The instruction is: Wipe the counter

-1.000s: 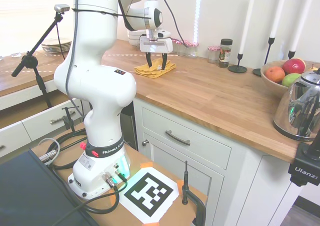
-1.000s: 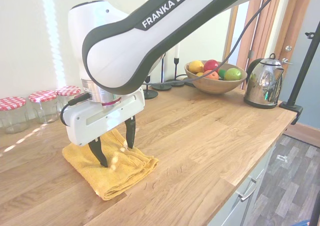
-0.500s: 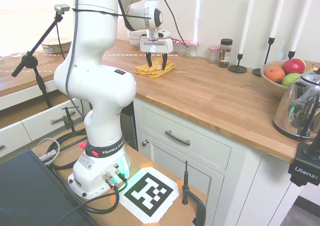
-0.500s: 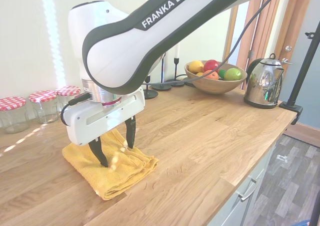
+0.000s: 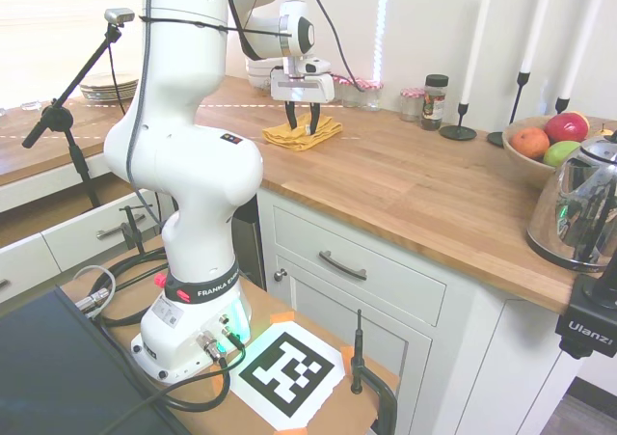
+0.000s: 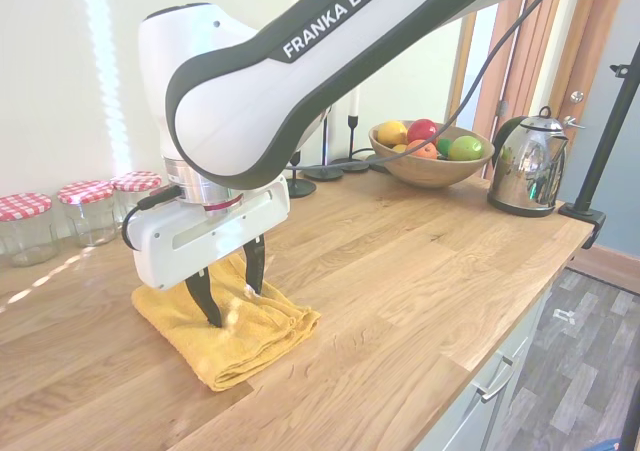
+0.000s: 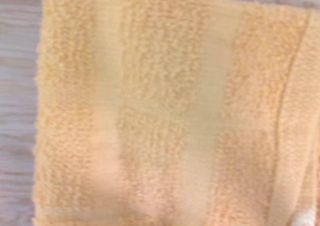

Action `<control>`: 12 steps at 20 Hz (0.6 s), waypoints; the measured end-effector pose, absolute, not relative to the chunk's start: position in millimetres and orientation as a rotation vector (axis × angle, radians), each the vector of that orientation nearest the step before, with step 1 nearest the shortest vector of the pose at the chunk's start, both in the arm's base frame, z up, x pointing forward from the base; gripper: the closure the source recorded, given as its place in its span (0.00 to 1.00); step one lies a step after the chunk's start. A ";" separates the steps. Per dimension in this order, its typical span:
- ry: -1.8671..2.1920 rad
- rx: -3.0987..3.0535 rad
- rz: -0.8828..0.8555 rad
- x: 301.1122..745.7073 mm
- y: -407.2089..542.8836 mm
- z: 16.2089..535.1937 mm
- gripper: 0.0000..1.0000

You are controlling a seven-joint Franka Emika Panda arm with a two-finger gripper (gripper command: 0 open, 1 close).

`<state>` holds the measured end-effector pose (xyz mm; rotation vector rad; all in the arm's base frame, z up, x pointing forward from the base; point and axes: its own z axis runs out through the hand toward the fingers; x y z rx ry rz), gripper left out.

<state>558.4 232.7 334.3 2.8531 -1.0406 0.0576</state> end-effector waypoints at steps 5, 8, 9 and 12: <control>-1.043 2.853 0.058 558.6 231.7 333.6 1.00; -1.045 2.853 0.058 558.9 230.8 333.3 1.00; -1.045 2.852 0.058 558.9 230.6 333.2 1.00; -1.045 2.852 0.059 559.2 230.0 333.2 1.00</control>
